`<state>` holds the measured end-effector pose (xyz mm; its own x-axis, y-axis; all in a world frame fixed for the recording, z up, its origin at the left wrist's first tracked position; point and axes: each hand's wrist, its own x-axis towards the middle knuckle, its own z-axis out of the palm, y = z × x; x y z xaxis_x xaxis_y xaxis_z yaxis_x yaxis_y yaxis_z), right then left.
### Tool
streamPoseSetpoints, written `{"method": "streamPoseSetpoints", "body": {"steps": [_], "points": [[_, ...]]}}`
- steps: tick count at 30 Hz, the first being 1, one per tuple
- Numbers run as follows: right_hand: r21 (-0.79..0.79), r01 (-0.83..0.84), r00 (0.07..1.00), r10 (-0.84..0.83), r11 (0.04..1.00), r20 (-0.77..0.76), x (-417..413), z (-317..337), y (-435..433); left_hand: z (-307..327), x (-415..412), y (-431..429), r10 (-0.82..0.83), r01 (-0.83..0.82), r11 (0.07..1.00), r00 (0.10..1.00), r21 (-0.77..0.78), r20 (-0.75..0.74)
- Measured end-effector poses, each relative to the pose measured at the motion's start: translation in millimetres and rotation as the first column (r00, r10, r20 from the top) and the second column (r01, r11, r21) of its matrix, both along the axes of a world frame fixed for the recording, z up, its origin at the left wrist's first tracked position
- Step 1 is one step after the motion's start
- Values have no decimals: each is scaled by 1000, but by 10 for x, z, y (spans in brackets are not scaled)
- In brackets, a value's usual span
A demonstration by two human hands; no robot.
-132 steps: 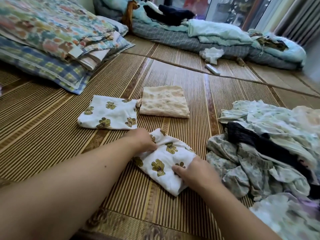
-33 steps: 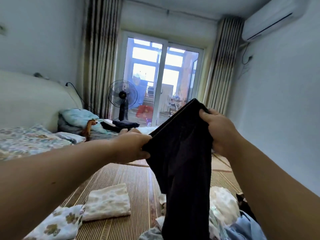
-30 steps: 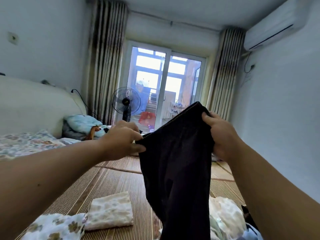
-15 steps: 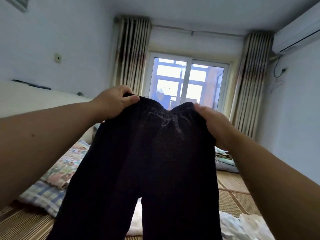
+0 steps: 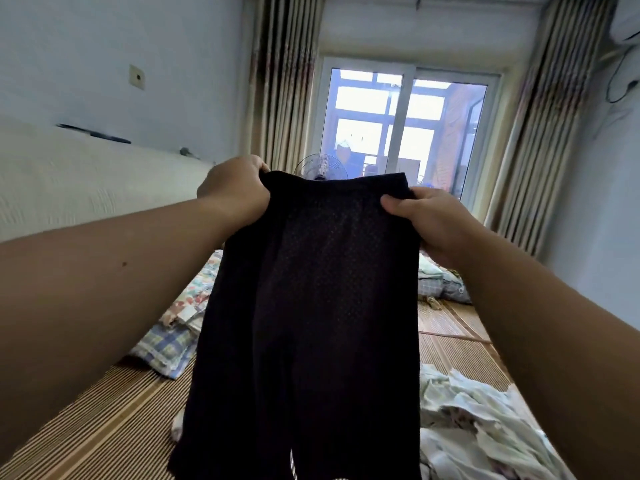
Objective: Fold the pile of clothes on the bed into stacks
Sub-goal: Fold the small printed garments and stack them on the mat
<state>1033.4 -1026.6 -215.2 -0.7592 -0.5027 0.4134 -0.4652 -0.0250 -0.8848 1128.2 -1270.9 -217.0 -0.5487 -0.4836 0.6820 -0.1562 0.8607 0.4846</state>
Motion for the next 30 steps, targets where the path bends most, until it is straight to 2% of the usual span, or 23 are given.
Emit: {"method": "streamPoseSetpoints", "body": {"steps": [3, 5, 6, 7, 9, 11, 12, 13, 14, 15, 17, 18, 20, 22, 24, 25, 27, 29, 30], "points": [[-33, -148, 989, 148, 988, 1, 88, 10, 59, -89, -68, -43, -90, 98, 992, 991, 77, -99], [-45, -281, 960, 280, 959, -27, 145, 41, 132, -92, -56, -14, -243, 291, 941, 938, 175, -248], [-56, -359, 933, 357, 931, -43, 176, 62, 166, -75, -26, 23, -351, 446, 865, 865, 230, -358], [-77, -438, 899, 434, 896, -56, 209, 92, 191, -45, 6, 71, -445, 607, 748, 759, 269, -475], [-130, -547, 837, 543, 827, -71, 272, 156, 204, 27, 57, 177, -567, 854, 433, 508, 289, -648], [-160, -571, 820, 567, 805, -70, 324, 205, 145, 98, 134, 347, -675, 929, 138, 341, 342, -655], [-158, -564, 825, 562, 810, -67, 342, 209, 90, 129, 164, 452, -729, 921, 26, 283, 388, -624], [-146, -557, 830, 554, 818, -60, 363, 196, 24, 149, 174, 553, -757, 904, -22, 263, 426, -598], [-136, -550, 834, 549, 824, -50, 377, 168, -45, 145, 175, 643, -763, 891, -2, 292, 454, -576], [-140, -542, 839, 544, 828, -30, 379, 129, -104, 131, 161, 714, -751, 875, 90, 374, 476, -545], [-178, -521, 846, 533, 835, 25, 347, 28, -153, 43, 116, 760, -714, 783, 337, 574, 522, -400], [-183, -491, 861, 506, 852, 45, 318, -24, -157, -35, 111, 720, -726, 748, 381, 606, 543, -326], [-130, -370, 925, 377, 920, 34, 245, -130, -149, -200, 83, 624, -757, 699, 366, 608, 615, -240], [-108, -222, 974, 225, 969, 19, 168, -235, -165, -217, 14, 563, -738, 659, 249, 604, 710, -302], [-152, -110, 992, 117, 982, 36, 100, -317, -192, -286, 26, 471, -794, 643, 50, 490, 764, -361], [-169, -66, 996, 74, 984, 46, 73, -345, -201, -336, 26, 409, -842, 635, 48, 441, 771, -311], [-190, -16, 994, 36, 982, 105, -4, -380, -207, -420, -25, 343, -886, 620, 219, 450, 754, -113], [-129, 25, 988, -5, 991, 152, -87, -390, -188, -452, -128, 390, -790, 571, 469, 612, 674, 31], [-37, 67, 990, -61, 997, 127, -126, -387, -174, -452, -201, 427, -707, 526, 583, 704, 619, 68]]}}
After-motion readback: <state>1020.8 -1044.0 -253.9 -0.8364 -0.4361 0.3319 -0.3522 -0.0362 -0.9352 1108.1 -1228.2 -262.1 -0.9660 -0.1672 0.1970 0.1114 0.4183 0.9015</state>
